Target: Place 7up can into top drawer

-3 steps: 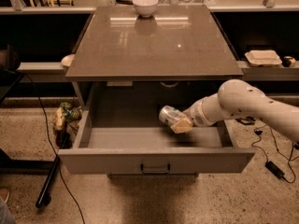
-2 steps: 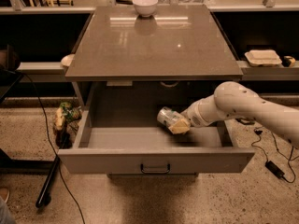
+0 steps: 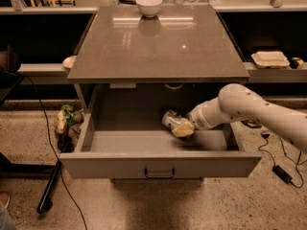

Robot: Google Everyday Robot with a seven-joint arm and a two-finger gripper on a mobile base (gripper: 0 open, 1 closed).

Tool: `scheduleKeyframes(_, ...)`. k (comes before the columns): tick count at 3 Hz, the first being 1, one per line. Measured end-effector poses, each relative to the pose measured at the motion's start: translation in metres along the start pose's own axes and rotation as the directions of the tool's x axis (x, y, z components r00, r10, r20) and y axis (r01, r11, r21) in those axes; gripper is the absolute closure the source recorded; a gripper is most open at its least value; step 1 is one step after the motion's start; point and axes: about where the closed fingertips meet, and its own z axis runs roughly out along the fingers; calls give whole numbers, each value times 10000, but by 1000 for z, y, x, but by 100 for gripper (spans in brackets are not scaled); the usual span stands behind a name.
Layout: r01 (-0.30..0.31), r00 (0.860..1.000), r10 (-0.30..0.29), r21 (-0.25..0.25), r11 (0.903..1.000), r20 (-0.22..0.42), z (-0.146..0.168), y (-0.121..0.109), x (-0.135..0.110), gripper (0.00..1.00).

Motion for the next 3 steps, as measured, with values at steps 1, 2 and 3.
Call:
scheduleKeyframes(1,-151,9986,159,-165,9998,513,-8,-2,-1,0)
scheduleKeyframes(2,-223,9919,264,-348,9991,1240,-43,-5,-2,0)
scheduleKeyframes(3,24,9854,32,-328,9995,1700,-98,-3,-8,0)
